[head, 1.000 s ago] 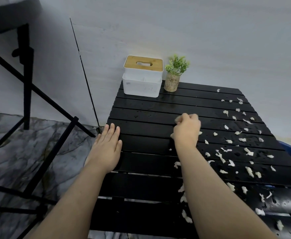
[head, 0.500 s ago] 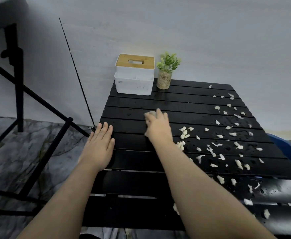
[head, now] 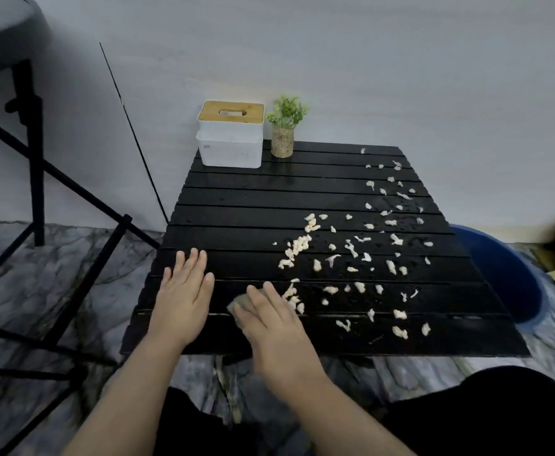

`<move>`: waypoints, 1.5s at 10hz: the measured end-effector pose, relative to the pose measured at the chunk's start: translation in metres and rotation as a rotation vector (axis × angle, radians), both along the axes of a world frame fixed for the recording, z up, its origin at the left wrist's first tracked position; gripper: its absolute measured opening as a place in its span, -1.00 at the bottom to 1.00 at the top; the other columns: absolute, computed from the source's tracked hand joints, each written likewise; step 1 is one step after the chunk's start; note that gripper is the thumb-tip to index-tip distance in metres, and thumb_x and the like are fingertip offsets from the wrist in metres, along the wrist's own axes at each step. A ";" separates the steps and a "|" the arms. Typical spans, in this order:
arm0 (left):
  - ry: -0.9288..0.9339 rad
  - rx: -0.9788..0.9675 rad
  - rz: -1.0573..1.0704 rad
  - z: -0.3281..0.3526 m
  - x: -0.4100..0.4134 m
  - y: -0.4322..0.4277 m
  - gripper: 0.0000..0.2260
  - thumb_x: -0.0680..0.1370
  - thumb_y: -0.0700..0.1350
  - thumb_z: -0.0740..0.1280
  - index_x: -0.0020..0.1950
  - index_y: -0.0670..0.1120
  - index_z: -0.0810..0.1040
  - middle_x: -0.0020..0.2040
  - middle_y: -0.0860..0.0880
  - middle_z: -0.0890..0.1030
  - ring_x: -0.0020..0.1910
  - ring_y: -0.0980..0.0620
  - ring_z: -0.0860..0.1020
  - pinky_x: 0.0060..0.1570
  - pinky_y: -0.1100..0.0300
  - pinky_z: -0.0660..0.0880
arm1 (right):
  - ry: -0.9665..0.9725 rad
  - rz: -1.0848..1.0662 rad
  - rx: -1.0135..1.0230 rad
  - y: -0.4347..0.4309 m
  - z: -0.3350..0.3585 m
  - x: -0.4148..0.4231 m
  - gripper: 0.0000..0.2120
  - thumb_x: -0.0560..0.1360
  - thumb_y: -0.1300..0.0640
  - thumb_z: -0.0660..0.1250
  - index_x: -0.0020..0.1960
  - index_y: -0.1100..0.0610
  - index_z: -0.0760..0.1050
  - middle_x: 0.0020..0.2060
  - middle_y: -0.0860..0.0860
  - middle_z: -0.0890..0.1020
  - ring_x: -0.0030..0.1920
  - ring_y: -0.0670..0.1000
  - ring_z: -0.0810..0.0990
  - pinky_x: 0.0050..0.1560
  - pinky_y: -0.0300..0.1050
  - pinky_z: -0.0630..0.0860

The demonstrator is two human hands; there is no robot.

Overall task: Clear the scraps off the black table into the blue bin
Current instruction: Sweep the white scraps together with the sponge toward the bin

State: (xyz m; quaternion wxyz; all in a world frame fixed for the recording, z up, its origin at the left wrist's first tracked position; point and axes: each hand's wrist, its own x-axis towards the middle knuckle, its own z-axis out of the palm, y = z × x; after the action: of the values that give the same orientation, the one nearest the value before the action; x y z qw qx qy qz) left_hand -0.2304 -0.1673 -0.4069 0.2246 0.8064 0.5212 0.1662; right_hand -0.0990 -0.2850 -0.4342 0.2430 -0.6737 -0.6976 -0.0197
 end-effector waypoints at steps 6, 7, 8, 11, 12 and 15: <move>0.285 0.052 -0.074 -0.015 0.030 -0.030 -0.54 0.62 0.05 -0.14 0.51 0.00 -0.09 0.55 0.05 -0.11 0.52 0.09 -0.21 0.48 0.12 -0.25 | 0.105 -0.101 0.030 -0.013 -0.002 0.076 -0.47 0.30 0.36 0.24 0.26 0.13 0.48 0.25 0.18 0.52 0.34 0.30 0.37 0.43 0.21 0.16; 0.279 0.050 -0.072 -0.015 0.031 -0.030 -0.54 0.62 0.05 -0.15 0.51 0.00 -0.10 0.55 0.05 -0.11 0.51 0.10 -0.22 0.48 0.13 -0.25 | 0.363 -0.350 0.025 -0.012 0.007 0.127 -0.63 0.49 0.30 0.18 0.27 0.17 0.46 0.28 0.19 0.46 0.36 0.25 0.34 0.48 0.11 0.11; 0.280 0.054 -0.080 -0.015 0.031 -0.029 -0.54 0.62 0.05 -0.16 0.51 0.01 -0.11 0.55 0.05 -0.12 0.51 0.10 -0.23 0.48 0.13 -0.26 | 0.431 -0.246 0.053 -0.005 0.021 0.105 -0.66 0.56 0.11 0.07 0.26 0.13 0.47 0.28 0.17 0.44 0.34 0.21 0.36 0.38 0.22 0.29; 0.273 0.056 -0.095 -0.016 0.029 -0.028 -0.54 0.62 0.06 -0.14 0.51 0.01 -0.10 0.55 0.06 -0.12 0.49 0.14 -0.24 0.47 0.13 -0.26 | 0.021 -0.012 -0.098 -0.005 0.007 0.070 -0.68 0.56 -0.01 0.14 0.30 -0.16 0.40 0.46 0.07 0.29 0.46 0.25 0.15 0.35 0.20 0.26; 0.266 0.064 -0.091 -0.017 0.028 -0.028 -0.54 0.62 0.06 -0.15 0.51 0.01 -0.10 0.55 0.05 -0.12 0.42 0.20 -0.29 0.46 0.14 -0.27 | 0.147 -0.247 -0.084 -0.004 0.006 0.103 -0.65 0.58 0.17 0.17 0.35 -0.01 0.39 0.48 0.12 0.21 0.48 0.26 0.08 0.44 0.10 0.15; 0.263 0.039 -0.091 -0.016 0.028 -0.028 -0.54 0.62 0.06 -0.13 0.51 0.00 -0.10 0.55 0.05 -0.12 0.43 0.20 -0.28 0.46 0.14 -0.27 | 0.054 0.013 -0.003 0.001 -0.001 0.048 -0.60 0.43 0.27 0.33 0.26 0.07 0.47 0.35 0.17 0.43 0.39 0.31 0.30 0.30 0.26 0.34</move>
State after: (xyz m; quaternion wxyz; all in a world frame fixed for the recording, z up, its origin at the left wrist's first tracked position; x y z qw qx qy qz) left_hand -0.2020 -0.1950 -0.4232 0.1459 0.8483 0.5055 0.0588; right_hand -0.0513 -0.2843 -0.4353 0.2608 -0.6698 -0.6952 0.0013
